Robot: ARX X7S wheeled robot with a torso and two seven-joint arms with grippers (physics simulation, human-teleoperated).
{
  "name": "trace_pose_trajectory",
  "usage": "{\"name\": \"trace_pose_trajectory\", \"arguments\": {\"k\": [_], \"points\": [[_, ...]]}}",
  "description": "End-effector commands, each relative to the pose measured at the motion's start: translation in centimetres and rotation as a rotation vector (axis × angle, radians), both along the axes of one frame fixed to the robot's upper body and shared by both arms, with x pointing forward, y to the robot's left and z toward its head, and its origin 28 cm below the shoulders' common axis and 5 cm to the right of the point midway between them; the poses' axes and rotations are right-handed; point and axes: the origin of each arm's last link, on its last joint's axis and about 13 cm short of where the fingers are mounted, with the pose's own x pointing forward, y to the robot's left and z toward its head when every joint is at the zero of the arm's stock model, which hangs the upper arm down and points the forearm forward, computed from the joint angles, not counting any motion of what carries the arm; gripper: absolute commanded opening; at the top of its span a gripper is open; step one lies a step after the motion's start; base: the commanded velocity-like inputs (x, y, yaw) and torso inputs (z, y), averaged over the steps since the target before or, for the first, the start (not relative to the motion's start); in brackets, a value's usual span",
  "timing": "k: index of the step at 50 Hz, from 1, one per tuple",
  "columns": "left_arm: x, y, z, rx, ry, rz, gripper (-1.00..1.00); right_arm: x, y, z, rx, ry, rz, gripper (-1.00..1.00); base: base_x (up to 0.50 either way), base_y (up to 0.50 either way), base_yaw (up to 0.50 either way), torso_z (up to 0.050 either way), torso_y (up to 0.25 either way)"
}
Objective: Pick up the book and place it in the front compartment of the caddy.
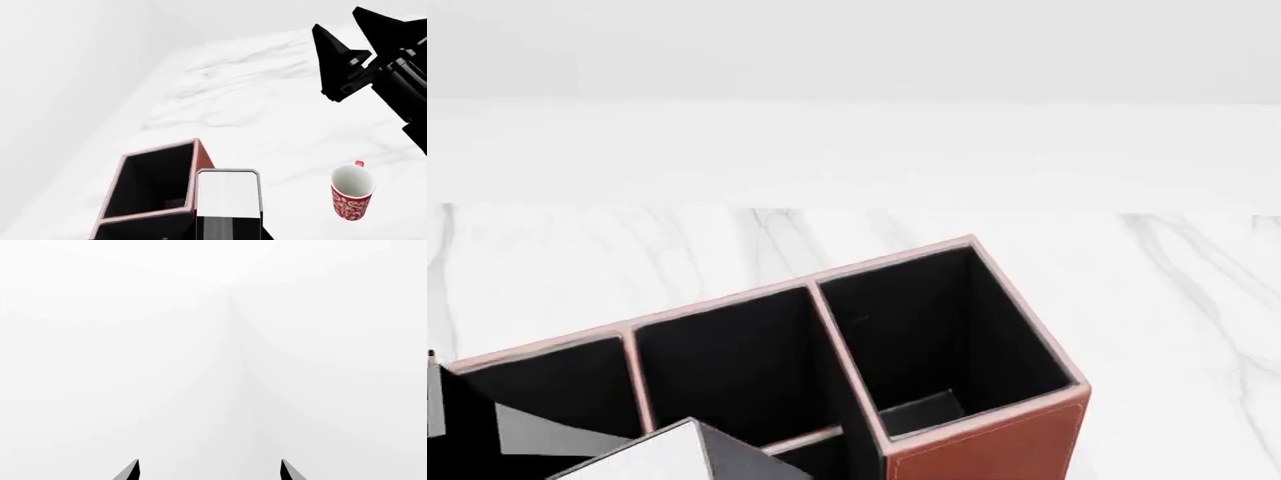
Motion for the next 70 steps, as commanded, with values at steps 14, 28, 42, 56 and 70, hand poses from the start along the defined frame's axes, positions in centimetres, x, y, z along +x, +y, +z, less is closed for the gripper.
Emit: {"name": "trace_pose_trajectory", "arguments": {"k": [14,28,42,56,70], "points": [[0.2,0.4,6.9,-0.033,-0.202,0.094,-1.00,0.0,0.1,-0.2,0.000,0.000,0.000,1.00,0.00,0.00,0.00,0.000,0.001],[2.7,-0.7,8.4,0.060,-0.268,0.174,-1.00,0.0,0.2,-0.3,0.003,-0.004,-0.001,1.00,0.00,0.00,0.00,0.000,0.001],[5.2,-1.0,7.7,0.181,-0.228,0.155,-1.00,0.1,0.3,-0.4,0.009,-0.005,0.000,1.00,0.00,0.00,0.00,0.000,0.001],[6.2,-1.1,6.8,0.159,-0.163,0.055,-1.00,-0.2,0.3,-0.8,0.015,-0.007,-0.002,1.00,0.00,0.00,0.00,0.001,0.001],[7.2,-1.9,8.1,-0.040,-0.099,0.053,-1.00,-0.6,0.2,-1.0,0.019,-0.011,-0.004,1.00,0.00,0.00,0.00,0.000,0.001]]}}
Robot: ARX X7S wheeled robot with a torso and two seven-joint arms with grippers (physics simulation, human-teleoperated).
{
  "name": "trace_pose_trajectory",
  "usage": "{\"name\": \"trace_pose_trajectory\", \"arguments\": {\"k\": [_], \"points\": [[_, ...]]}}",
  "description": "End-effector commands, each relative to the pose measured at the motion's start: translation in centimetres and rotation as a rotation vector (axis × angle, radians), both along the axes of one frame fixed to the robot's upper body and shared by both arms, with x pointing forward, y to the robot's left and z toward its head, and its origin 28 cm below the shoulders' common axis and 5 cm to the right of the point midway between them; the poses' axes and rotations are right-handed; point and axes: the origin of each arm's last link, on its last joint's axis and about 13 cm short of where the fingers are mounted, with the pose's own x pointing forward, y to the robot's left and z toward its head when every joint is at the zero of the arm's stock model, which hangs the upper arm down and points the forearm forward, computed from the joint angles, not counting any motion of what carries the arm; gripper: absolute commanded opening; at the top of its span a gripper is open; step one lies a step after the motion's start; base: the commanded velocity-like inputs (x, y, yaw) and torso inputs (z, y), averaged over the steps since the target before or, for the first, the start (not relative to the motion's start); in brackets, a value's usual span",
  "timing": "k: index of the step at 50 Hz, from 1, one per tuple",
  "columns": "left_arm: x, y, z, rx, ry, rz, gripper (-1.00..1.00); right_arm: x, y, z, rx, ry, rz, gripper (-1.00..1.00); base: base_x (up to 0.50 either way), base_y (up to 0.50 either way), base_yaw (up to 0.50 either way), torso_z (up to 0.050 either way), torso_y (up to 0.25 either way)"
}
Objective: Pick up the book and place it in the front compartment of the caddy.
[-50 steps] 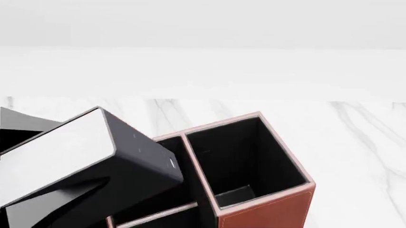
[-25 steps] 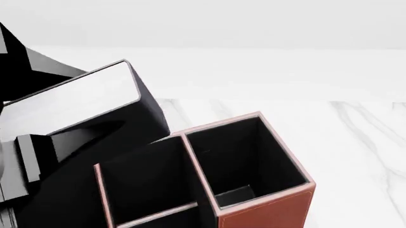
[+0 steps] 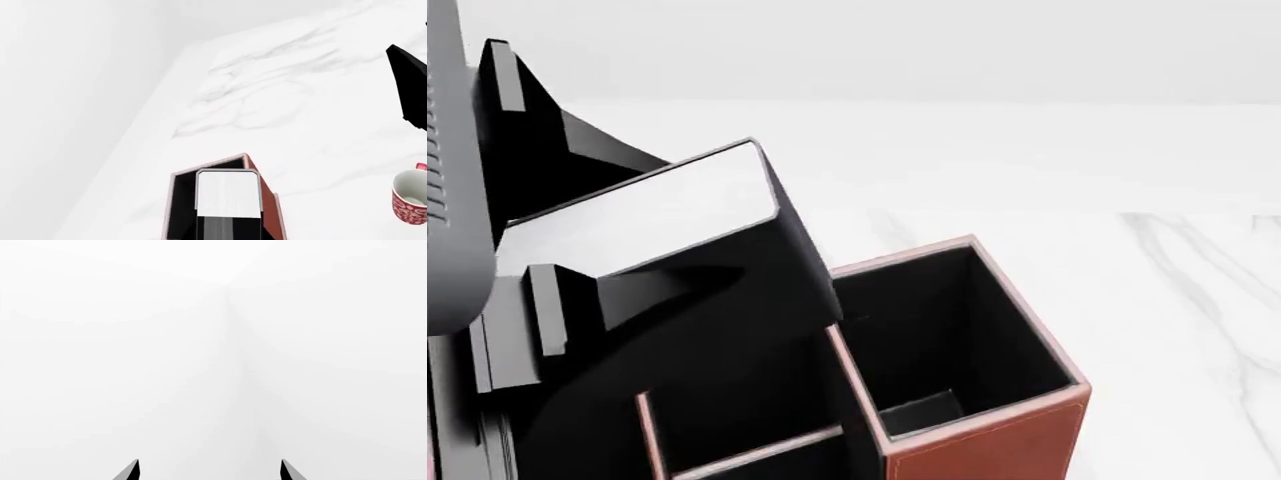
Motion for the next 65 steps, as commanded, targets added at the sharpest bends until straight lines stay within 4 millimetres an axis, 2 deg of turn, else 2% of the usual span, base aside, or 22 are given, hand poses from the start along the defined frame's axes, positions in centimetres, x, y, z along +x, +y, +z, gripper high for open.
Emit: {"name": "trace_pose_trajectory", "arguments": {"k": [1,9,23,65], "points": [[1.1,-0.2,1.2,-0.135,-0.008,0.046,-1.00,-0.3,0.0,-0.2,0.003,-0.002,-0.001,1.00,0.00,0.00,0.00,0.000,0.000],[2.1,-0.4,1.1,-0.129,0.020,0.111,-1.00,-0.3,0.0,-0.2,0.005,-0.003,-0.002,1.00,0.00,0.00,0.00,0.000,0.001],[3.3,-1.2,-0.2,0.012,0.021,0.151,-1.00,-0.4,0.0,-0.3,0.008,-0.007,-0.004,1.00,0.00,0.00,0.00,0.000,0.001],[5.6,-1.0,-3.8,0.077,0.066,0.202,-1.00,-0.6,0.0,-0.3,0.013,-0.008,-0.006,1.00,0.00,0.00,0.00,0.000,0.001]]}}
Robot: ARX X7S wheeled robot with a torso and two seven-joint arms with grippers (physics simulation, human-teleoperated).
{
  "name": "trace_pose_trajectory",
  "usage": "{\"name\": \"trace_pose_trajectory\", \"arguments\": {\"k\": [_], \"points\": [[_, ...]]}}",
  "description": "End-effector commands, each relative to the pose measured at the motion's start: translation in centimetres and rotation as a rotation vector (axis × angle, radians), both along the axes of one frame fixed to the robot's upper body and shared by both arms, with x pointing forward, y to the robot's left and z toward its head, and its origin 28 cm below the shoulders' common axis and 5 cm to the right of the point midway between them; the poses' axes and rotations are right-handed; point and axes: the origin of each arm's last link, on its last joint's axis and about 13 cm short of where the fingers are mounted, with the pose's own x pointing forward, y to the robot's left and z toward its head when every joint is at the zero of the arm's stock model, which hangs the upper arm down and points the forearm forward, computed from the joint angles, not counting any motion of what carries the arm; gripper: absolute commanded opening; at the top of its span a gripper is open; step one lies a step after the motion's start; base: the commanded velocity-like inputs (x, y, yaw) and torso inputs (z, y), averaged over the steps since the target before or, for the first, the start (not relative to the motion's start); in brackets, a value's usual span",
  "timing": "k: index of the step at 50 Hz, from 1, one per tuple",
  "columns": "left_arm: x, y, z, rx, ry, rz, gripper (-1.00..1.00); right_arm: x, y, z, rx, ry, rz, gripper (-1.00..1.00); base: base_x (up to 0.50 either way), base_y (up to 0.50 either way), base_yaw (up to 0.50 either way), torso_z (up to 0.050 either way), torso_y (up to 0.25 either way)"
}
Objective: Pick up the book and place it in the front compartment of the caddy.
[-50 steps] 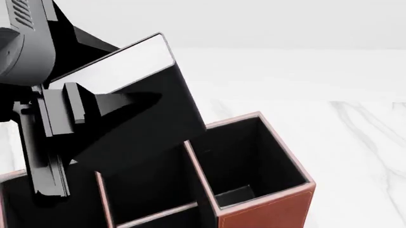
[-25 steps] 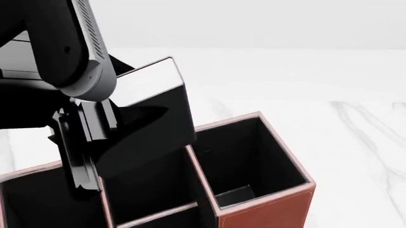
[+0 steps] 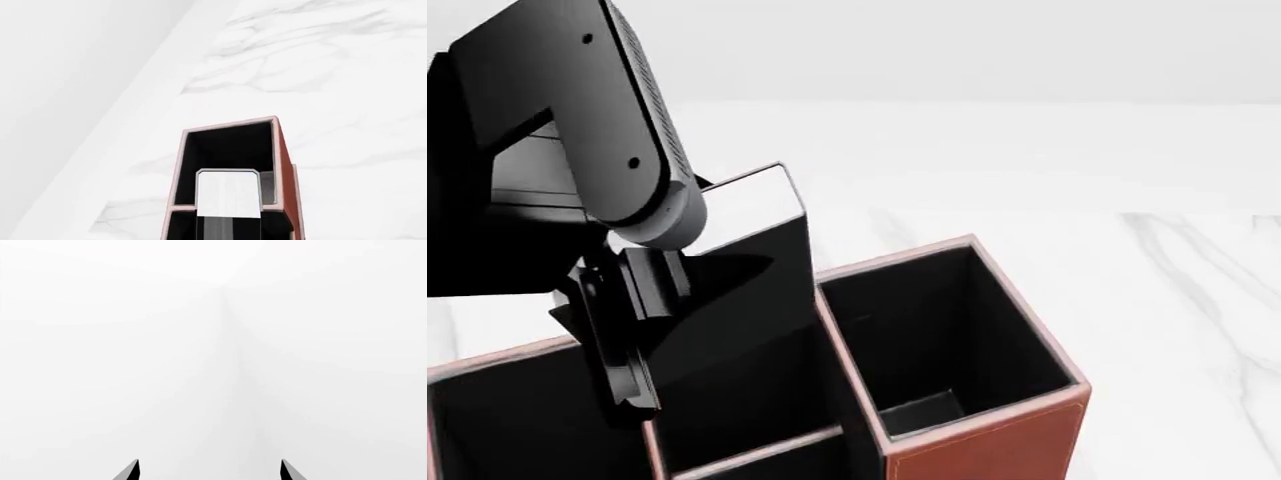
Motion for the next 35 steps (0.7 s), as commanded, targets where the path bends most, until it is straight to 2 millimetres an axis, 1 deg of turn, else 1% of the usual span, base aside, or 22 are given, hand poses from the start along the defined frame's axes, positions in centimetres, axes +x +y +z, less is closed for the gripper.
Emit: {"name": "trace_pose_trajectory", "arguments": {"k": [1,8,12,17,27,35], "points": [[0.5,0.4,-0.3,0.015,-0.044,0.051,-1.00,-0.1,0.0,0.0,0.000,0.000,-0.001,1.00,0.00,0.00,0.00,0.000,0.000],[0.8,0.3,-0.4,0.005,-0.048,0.046,-1.00,-0.1,-0.1,0.1,0.002,-0.002,-0.001,1.00,0.00,0.00,0.00,0.000,0.001],[1.2,0.2,-1.1,0.022,-0.048,0.051,-1.00,0.0,0.0,0.0,0.001,0.000,-0.001,1.00,0.00,0.00,0.00,0.000,0.000],[1.4,0.1,-1.0,0.010,-0.056,0.043,-1.00,-0.1,0.0,0.0,0.001,0.000,0.000,1.00,0.00,0.00,0.00,0.000,0.002],[2.1,0.2,-2.2,0.027,-0.049,0.053,-1.00,-0.2,0.0,0.0,0.002,-0.003,-0.001,1.00,0.00,0.00,0.00,0.000,0.001],[2.3,0.3,-2.6,0.025,-0.045,0.055,-1.00,-0.2,0.0,0.0,0.001,-0.003,0.000,1.00,0.00,0.00,0.00,0.001,0.001]]}}
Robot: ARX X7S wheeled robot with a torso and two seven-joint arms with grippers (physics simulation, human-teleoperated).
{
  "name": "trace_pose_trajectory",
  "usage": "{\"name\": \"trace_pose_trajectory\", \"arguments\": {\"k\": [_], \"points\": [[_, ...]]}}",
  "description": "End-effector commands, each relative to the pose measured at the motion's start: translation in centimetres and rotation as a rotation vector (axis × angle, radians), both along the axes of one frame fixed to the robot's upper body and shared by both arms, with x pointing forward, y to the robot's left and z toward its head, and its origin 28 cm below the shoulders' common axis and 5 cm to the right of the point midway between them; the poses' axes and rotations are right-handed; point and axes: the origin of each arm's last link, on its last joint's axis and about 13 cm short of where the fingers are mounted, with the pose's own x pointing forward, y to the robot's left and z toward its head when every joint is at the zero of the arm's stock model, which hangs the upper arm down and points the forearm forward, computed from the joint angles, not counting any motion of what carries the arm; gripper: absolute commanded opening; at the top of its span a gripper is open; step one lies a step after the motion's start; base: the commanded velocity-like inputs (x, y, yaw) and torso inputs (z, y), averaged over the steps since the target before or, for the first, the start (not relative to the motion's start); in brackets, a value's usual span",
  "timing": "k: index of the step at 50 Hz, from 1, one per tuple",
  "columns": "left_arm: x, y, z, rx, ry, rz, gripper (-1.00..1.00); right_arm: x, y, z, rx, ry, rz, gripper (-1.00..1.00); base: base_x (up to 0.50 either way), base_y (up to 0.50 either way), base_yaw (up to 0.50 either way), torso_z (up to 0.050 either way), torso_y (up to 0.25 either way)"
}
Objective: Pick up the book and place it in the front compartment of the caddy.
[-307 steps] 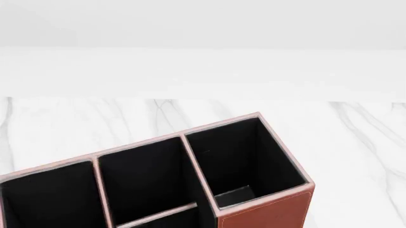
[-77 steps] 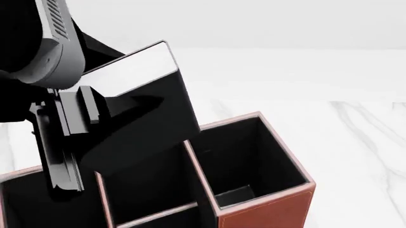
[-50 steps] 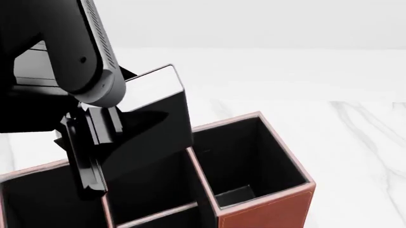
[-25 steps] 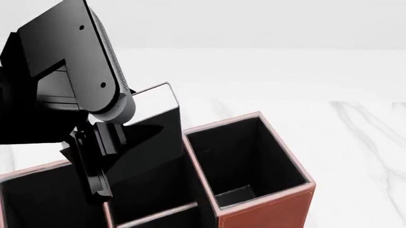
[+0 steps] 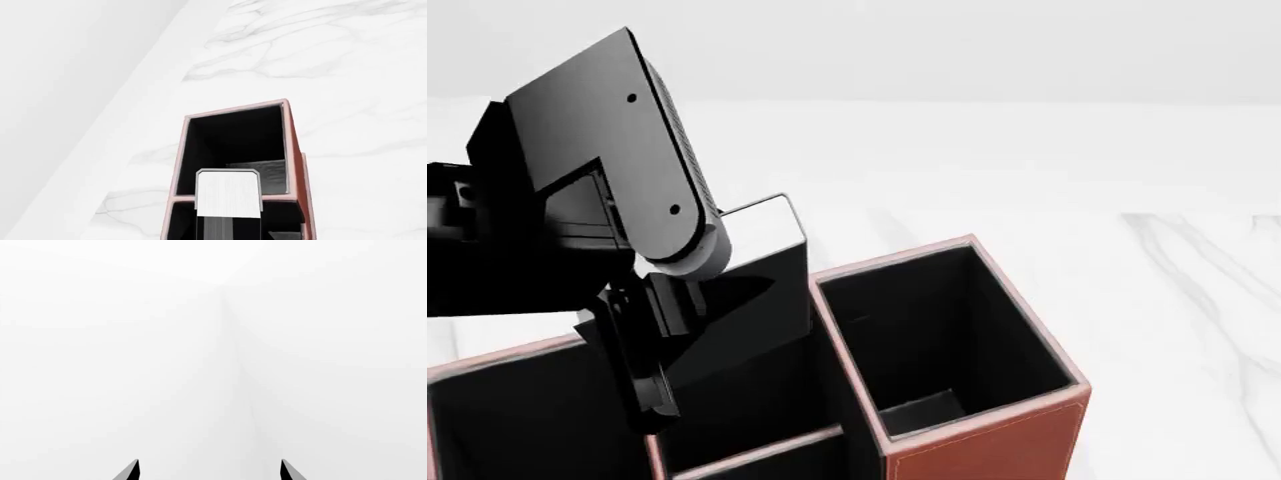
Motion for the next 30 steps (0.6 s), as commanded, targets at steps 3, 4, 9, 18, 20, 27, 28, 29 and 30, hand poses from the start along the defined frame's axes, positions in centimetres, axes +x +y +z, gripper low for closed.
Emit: {"name": "trace_pose_trajectory", "arguments": {"k": [3,4,9,18,20,27,28,29,30], "points": [[0.7,0.4,-0.3,-0.009,-0.046,0.040,-1.00,0.0,0.0,0.0,0.000,-0.001,0.000,1.00,0.00,0.00,0.00,0.000,0.003],[0.8,0.4,-0.3,-0.008,-0.047,0.043,-1.00,0.0,0.0,0.0,0.000,0.000,0.000,1.00,0.00,0.00,0.00,0.000,0.000],[1.0,0.3,-0.9,-0.009,-0.040,0.042,-1.00,-0.1,0.0,0.0,0.000,-0.001,0.000,1.00,0.00,0.00,0.00,0.000,0.002],[1.7,0.3,-2.0,-0.006,-0.016,0.044,-1.00,-0.1,0.0,0.0,0.000,0.000,0.000,1.00,0.00,0.00,0.00,0.000,0.001],[1.7,0.3,-2.1,-0.009,-0.013,0.042,-1.00,-0.1,0.0,0.0,0.000,0.000,0.000,1.00,0.00,0.00,0.00,0.000,0.000],[2.1,0.4,-2.9,-0.012,-0.005,0.041,-1.00,-0.1,0.0,0.1,0.000,0.001,0.000,1.00,0.00,0.00,0.00,0.000,0.001],[2.2,0.4,-3.1,-0.012,-0.004,0.043,-1.00,-0.1,0.0,0.1,0.000,0.001,0.000,1.00,0.00,0.00,0.00,0.010,0.000],[2.3,0.4,-3.2,-0.010,-0.002,0.044,-1.00,-0.1,0.0,0.1,-0.001,0.001,0.000,1.00,0.00,0.00,0.00,0.000,0.000],[2.3,0.5,-3.3,-0.006,-0.001,0.044,-1.00,-0.1,0.0,0.1,-0.001,0.001,0.000,1.00,0.00,0.00,0.00,0.000,0.000]]}}
